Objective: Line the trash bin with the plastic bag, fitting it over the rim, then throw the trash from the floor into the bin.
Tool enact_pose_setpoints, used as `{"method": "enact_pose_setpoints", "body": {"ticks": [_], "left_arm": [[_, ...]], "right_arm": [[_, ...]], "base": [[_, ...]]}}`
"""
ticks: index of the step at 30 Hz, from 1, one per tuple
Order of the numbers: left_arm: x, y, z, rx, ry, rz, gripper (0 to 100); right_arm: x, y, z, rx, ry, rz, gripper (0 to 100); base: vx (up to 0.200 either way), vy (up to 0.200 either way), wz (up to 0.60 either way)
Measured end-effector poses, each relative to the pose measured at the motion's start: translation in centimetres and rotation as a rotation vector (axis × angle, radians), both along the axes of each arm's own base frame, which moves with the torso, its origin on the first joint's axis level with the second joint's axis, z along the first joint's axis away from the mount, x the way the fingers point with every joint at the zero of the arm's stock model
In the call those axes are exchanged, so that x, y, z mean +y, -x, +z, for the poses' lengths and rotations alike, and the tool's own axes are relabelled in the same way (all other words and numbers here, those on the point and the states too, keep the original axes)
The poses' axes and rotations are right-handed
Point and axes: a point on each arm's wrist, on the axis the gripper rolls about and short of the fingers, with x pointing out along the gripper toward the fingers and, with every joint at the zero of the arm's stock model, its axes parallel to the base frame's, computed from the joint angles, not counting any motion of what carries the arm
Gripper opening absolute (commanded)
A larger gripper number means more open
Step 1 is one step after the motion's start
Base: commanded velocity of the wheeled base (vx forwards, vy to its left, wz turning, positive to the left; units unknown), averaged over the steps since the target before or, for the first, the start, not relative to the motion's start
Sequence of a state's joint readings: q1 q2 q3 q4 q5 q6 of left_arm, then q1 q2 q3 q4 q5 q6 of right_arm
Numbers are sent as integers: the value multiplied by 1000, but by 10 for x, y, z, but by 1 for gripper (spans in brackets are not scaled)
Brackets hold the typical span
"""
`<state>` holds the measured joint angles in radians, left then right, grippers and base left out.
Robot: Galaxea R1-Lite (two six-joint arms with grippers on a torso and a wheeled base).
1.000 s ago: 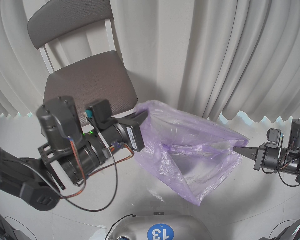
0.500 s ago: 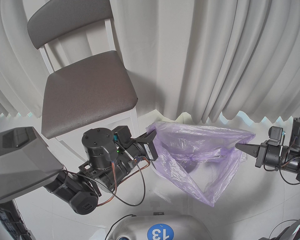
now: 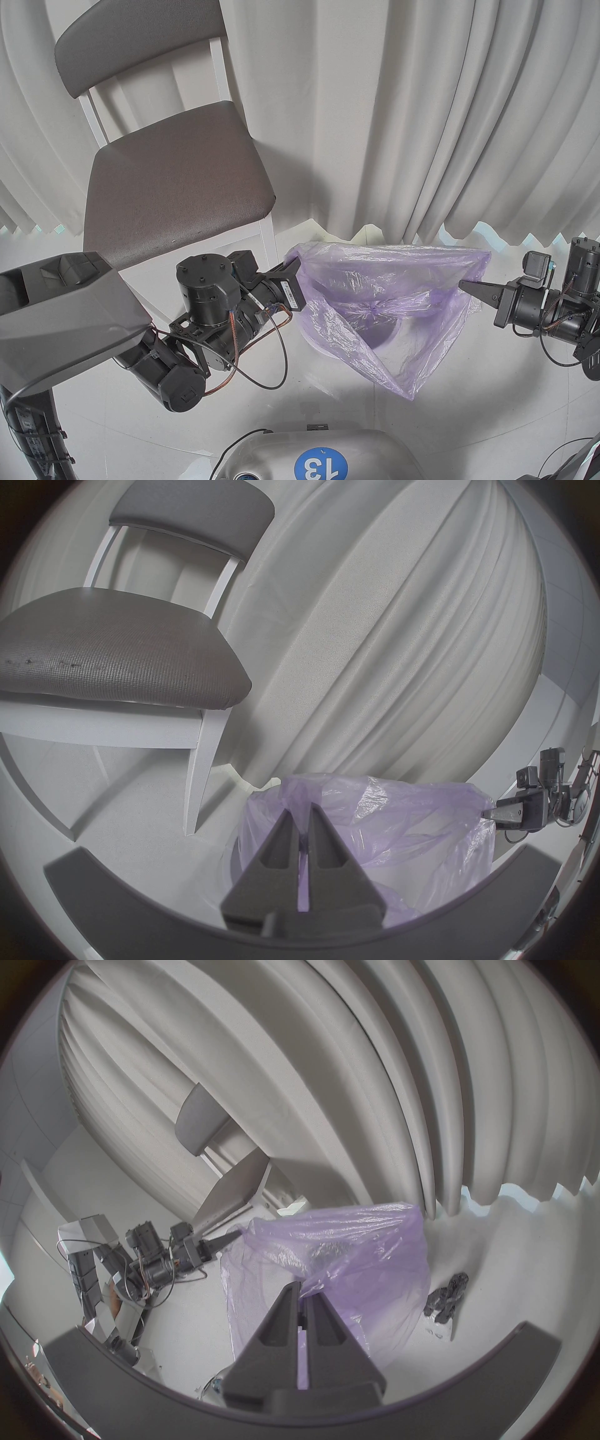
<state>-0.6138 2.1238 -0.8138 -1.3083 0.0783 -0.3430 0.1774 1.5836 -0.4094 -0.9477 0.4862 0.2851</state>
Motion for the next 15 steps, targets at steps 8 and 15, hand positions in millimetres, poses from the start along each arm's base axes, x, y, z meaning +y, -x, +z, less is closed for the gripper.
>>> {"method": "enact_pose_setpoints", "body": {"ticks": [8,15], "left_arm": [[8,-12,0,-11,7,36,0],[12,-18,0,-16,5,58,0]], "right_arm": [[5,-16,-2,-36,-72,-89,0],[19,-30,-7,-102,-141,-149,0]], "base": [[0,0,0],[0,0,0]]}}
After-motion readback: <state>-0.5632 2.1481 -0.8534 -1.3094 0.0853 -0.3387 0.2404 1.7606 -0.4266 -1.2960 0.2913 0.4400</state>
